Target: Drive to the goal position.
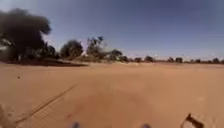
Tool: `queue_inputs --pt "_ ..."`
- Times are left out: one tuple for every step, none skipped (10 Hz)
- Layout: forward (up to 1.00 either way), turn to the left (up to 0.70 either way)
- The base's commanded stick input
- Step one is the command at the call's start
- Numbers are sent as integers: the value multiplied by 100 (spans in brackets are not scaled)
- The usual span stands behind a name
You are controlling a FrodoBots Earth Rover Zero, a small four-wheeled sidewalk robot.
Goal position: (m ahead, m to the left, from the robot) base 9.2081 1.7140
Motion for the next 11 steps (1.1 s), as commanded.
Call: queue_inputs --pt "70 0" --pt "70 0" --pt "70 0" --pt "70 0" --pt "70 0" --pt "70 0" --pt "70 0" --pt "70 0" --pt "70 0" --pt "70 0" --pt "70 0"
